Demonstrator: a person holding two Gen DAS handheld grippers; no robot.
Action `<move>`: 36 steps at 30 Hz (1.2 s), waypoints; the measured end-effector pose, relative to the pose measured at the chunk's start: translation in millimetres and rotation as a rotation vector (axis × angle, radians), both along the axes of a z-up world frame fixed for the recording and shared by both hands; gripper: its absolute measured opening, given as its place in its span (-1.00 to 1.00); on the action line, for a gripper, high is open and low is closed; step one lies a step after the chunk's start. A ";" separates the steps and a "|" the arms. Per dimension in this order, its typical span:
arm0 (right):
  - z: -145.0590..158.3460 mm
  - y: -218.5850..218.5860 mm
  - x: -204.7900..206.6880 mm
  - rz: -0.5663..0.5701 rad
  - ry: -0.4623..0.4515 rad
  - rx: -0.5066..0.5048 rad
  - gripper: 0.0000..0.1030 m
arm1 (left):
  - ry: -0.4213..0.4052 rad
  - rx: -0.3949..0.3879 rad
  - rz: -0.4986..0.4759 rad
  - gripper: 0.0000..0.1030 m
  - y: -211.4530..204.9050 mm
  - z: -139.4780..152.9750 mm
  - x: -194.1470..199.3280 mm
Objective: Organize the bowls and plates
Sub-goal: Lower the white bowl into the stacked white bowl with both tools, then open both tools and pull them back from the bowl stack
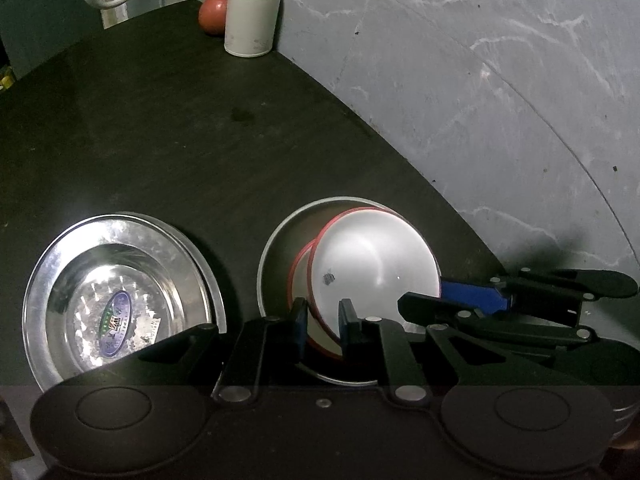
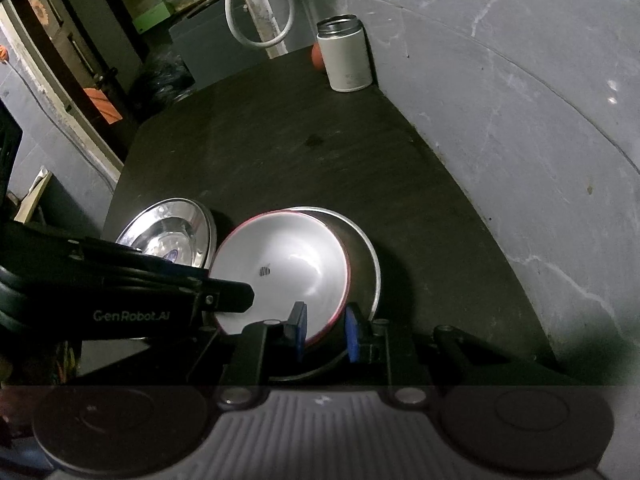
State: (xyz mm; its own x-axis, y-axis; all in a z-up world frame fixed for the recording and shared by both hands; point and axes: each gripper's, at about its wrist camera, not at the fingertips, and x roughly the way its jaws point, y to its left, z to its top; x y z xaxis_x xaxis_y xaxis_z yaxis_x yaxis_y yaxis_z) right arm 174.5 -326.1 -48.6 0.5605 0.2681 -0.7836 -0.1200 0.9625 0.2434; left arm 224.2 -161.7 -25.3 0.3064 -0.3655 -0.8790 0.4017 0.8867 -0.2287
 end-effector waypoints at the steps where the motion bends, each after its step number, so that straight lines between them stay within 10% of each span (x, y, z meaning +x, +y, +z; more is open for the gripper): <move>1: 0.1 -0.2 0.0 0.001 -0.001 0.000 -0.54 | -0.001 0.001 0.000 -0.66 -0.5 0.1 0.1; 18: 2.8 -4.7 0.4 0.007 -0.011 -0.001 -0.52 | 0.030 0.013 0.029 -0.53 4.7 -1.2 3.1; 22: 5.5 -8.4 -0.5 -0.013 -0.026 0.012 -0.21 | 0.023 0.002 0.038 -0.41 6.3 1.2 3.4; 27: 7.8 -16.9 -1.5 -0.066 -0.049 0.046 0.13 | -0.032 0.022 0.038 0.26 10.2 14.2 1.9; 36: -1.1 -31.6 -10.4 -0.170 -0.054 0.081 0.71 | -0.087 0.079 0.069 0.83 25.4 22.4 10.7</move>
